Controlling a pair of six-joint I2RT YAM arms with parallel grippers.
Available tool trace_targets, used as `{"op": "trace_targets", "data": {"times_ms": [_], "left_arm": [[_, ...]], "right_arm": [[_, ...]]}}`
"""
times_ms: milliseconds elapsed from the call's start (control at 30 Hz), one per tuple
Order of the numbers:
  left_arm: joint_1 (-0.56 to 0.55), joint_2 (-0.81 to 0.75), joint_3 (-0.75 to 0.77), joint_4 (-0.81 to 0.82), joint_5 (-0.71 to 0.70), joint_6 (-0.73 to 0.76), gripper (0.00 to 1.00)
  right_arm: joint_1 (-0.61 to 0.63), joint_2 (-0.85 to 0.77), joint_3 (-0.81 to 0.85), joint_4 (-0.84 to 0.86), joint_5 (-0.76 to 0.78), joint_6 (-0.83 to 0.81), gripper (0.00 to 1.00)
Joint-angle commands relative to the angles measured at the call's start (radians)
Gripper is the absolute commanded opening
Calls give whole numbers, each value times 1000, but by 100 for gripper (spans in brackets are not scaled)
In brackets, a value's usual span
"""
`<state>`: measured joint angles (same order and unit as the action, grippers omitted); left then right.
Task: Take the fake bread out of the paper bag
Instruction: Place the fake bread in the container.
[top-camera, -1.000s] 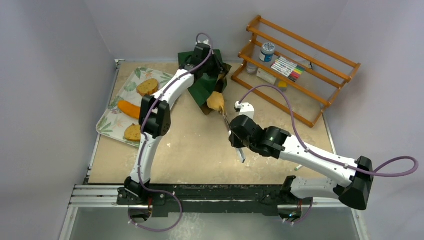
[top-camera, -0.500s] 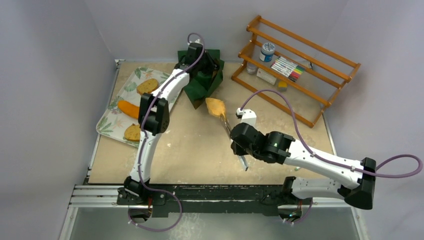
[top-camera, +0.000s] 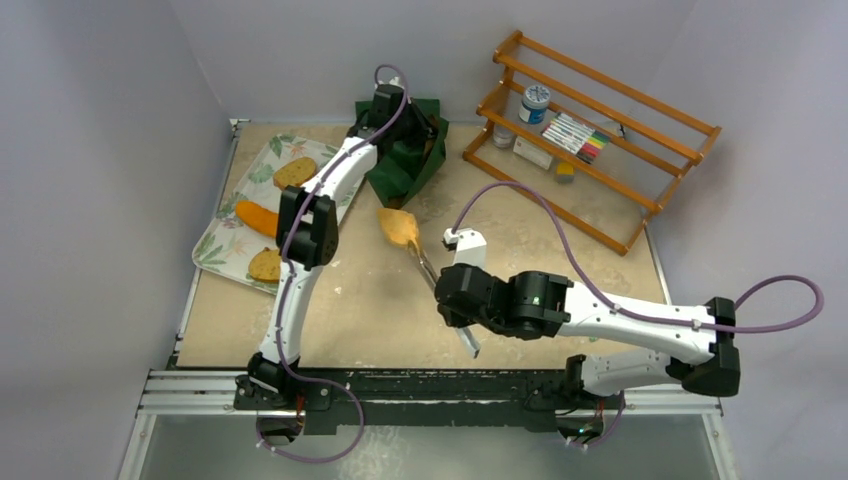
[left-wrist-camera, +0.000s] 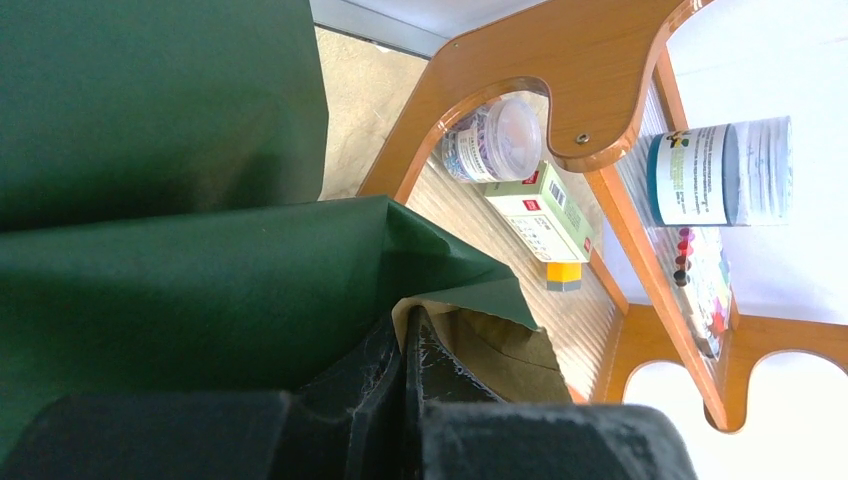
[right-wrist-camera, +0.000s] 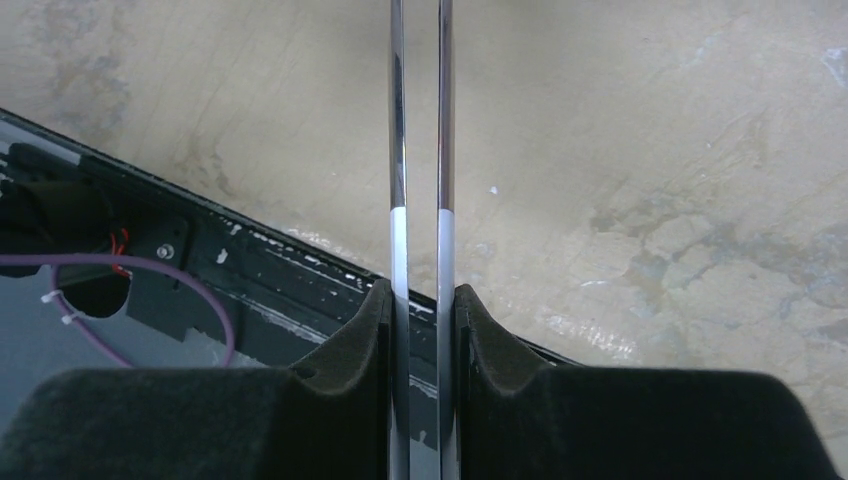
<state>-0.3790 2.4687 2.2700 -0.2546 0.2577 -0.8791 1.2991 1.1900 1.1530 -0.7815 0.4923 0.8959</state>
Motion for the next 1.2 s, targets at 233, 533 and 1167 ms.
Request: {"op": "trace_targets", "data": {"times_ms": [233, 533, 1167], "left_arm": [[34, -117, -20, 37, 27, 30, 0], [35, -229, -73, -40, 61, 79, 0], [35, -371, -127, -156, 93, 139, 0]], "right_arm": [[61, 128, 119, 193, 21, -58, 0], [60, 293, 188, 347, -16, -176, 0], [-156, 606, 379, 619, -215, -444, 0]]}}
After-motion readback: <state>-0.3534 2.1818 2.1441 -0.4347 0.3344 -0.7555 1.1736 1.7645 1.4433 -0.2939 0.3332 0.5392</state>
